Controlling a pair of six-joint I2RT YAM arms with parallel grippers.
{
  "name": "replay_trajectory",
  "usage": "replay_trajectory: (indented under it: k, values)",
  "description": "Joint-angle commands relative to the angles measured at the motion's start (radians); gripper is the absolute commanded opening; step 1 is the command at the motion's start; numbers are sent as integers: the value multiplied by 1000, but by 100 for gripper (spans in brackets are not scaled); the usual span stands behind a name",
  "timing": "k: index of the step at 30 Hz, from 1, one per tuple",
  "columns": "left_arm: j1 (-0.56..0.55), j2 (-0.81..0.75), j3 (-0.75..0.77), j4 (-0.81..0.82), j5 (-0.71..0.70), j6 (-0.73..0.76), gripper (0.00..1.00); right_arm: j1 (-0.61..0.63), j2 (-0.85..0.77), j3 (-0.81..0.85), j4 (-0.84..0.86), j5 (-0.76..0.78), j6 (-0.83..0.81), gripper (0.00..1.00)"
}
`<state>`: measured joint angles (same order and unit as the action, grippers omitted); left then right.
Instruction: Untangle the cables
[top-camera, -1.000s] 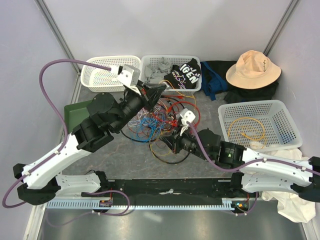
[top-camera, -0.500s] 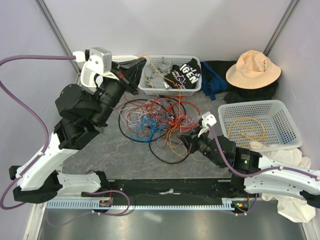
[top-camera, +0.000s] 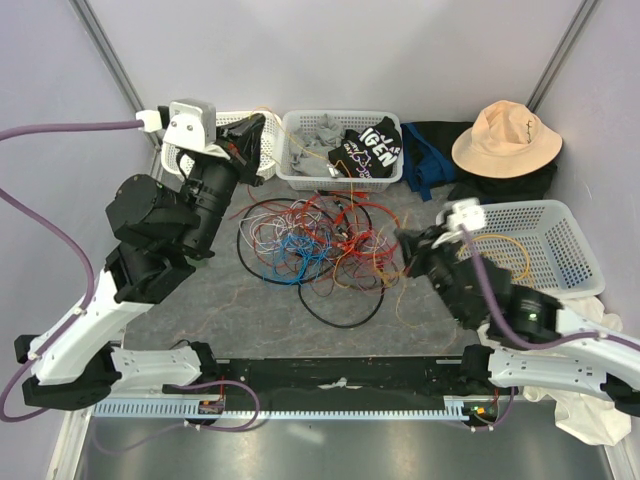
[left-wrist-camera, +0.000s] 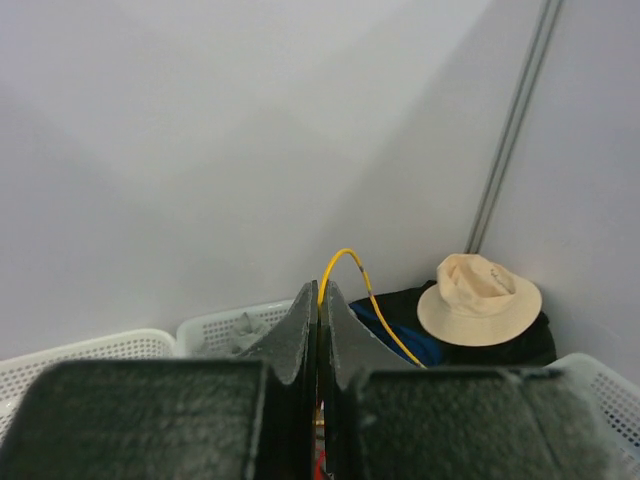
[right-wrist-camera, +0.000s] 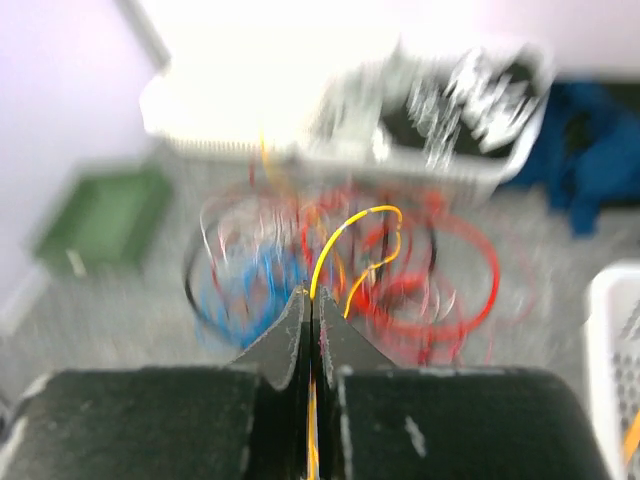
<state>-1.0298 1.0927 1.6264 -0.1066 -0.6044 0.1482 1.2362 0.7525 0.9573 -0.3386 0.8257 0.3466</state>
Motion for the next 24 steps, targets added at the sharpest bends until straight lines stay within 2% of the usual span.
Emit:
replay_trajectory:
  k: [1, 7, 12, 13, 17, 24]
  values:
    - [0, -46, -75, 68, -158, 109, 2, 2, -39, 239, 1, 261, -144, 0]
    - [7, -148, -154, 104, -224, 137, 2, 2, -126, 343, 70, 360, -233, 0]
    - [5, -204, -224, 70, -181, 29, 2, 2, -113, 362, 188, 513, -337, 0]
    - [5, -215, -238, 56, -161, 12, 2, 3, -108, 357, 222, 539, -413, 0]
    - [5, -267, -318, 41, -114, -90, 2, 2, -105, 292, 390, 670, -563, 0]
    - [7, -280, -454, 10, -12, -252, 2, 3, -203, 91, 405, 786, -480, 0]
